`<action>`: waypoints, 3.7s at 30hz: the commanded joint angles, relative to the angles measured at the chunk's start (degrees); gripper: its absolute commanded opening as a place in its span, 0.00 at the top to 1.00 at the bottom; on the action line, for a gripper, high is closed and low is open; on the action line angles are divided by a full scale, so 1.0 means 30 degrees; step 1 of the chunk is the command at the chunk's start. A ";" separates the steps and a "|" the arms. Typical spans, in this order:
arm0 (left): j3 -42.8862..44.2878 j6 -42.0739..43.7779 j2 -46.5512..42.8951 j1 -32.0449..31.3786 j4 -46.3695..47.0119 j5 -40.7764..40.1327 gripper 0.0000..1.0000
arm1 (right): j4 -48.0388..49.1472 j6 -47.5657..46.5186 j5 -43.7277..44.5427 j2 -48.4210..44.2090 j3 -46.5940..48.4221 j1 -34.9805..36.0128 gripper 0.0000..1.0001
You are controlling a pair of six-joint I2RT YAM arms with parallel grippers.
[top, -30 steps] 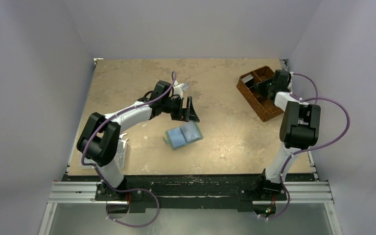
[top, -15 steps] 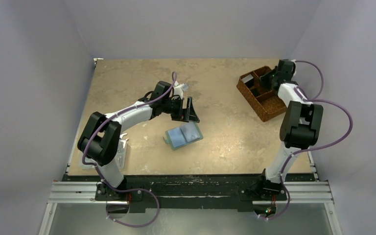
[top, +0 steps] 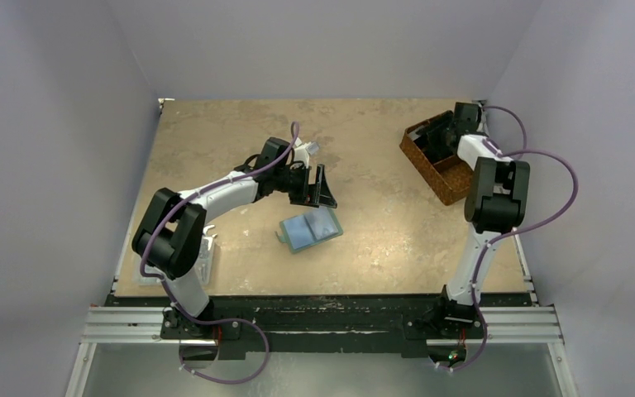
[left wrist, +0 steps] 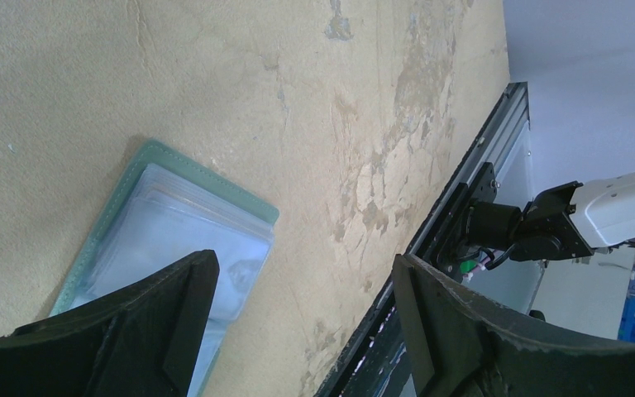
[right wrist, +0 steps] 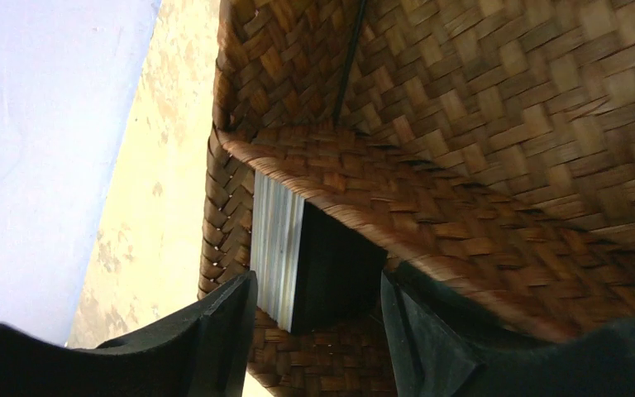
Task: Put the credit cards into the card holder
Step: Pick up the credit card from the storage box.
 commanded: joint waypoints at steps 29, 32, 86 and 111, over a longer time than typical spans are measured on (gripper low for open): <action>-0.0066 0.0425 -0.0055 -0.0114 0.0429 0.0386 0.17 | 0.2076 0.2461 0.1330 0.1436 0.0402 0.0516 0.58; -0.0067 0.0465 -0.0057 -0.0114 0.0392 0.0366 0.17 | 0.2833 0.2460 0.1257 0.1223 -0.0056 0.0516 0.68; 0.0059 0.0504 0.0093 -0.0114 0.0263 0.0363 0.17 | 0.6073 0.0155 -0.1631 -0.6018 -0.5570 -0.0537 1.00; -0.1121 -1.0124 -0.1309 0.2889 1.2054 0.5682 0.17 | 1.1402 -0.2571 -1.2967 -0.9130 -1.0754 0.3574 1.00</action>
